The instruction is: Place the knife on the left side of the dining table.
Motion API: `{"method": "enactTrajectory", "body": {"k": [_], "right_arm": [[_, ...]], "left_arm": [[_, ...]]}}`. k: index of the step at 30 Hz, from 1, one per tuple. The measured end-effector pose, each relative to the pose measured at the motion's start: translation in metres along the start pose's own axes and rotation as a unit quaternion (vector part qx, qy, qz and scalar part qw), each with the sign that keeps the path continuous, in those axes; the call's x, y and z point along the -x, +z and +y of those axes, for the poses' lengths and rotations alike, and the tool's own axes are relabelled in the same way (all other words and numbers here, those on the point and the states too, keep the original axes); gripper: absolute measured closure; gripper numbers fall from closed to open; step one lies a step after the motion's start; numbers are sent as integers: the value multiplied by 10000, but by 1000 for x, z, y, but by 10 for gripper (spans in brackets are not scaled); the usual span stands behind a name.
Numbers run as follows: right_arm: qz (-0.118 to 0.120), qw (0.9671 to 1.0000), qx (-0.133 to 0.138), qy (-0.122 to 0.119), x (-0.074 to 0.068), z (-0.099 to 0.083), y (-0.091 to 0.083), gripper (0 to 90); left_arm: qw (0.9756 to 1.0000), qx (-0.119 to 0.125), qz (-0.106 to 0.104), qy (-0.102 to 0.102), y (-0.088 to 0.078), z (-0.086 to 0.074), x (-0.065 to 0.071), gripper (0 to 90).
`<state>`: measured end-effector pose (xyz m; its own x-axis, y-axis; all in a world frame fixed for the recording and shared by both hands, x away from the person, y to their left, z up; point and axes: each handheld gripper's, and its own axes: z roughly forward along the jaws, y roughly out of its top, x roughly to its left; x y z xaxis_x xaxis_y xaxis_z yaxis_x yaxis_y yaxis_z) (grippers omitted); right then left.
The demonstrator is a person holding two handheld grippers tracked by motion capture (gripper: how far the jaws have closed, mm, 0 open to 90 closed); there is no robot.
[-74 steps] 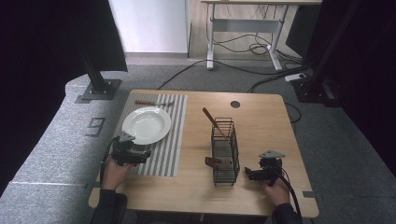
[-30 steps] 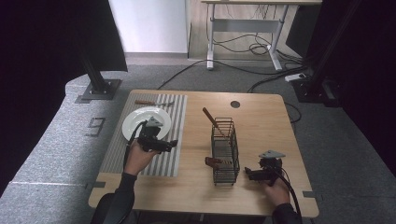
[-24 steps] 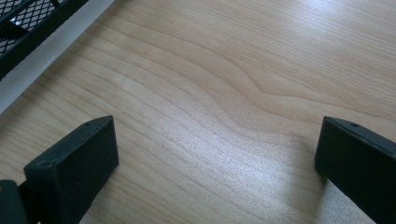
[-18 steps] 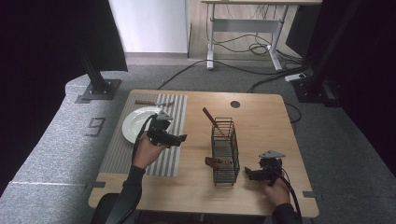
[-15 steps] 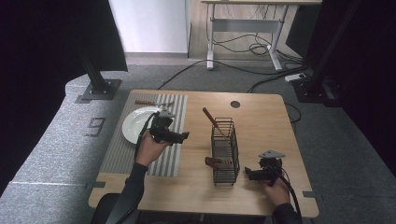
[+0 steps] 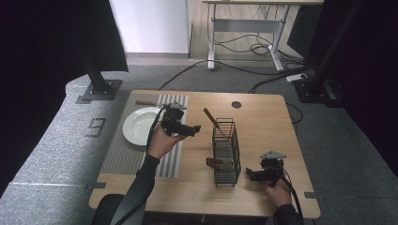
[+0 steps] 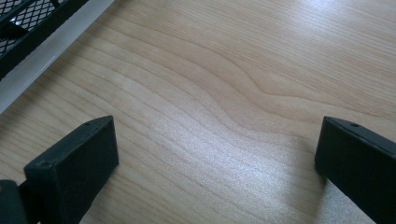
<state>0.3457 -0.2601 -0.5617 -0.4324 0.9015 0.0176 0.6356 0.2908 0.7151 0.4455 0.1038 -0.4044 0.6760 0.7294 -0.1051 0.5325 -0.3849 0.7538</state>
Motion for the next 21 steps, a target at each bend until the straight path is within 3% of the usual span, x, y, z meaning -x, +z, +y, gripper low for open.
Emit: {"method": "enactTrajectory", "body": {"k": [7,15,21], "right_arm": [[-1,10000,-7,-3,0,0,0,0],[1,10000,-7,1,0,0,0,0],[1,10000,-12,3,0,0,0,0]], "left_arm": [[9997,139,-63,-209,6,16,4,134],[9988,87,-158,-457,17,28,6,183],[9966,128,-273,-764,24,37,6,284]]}}
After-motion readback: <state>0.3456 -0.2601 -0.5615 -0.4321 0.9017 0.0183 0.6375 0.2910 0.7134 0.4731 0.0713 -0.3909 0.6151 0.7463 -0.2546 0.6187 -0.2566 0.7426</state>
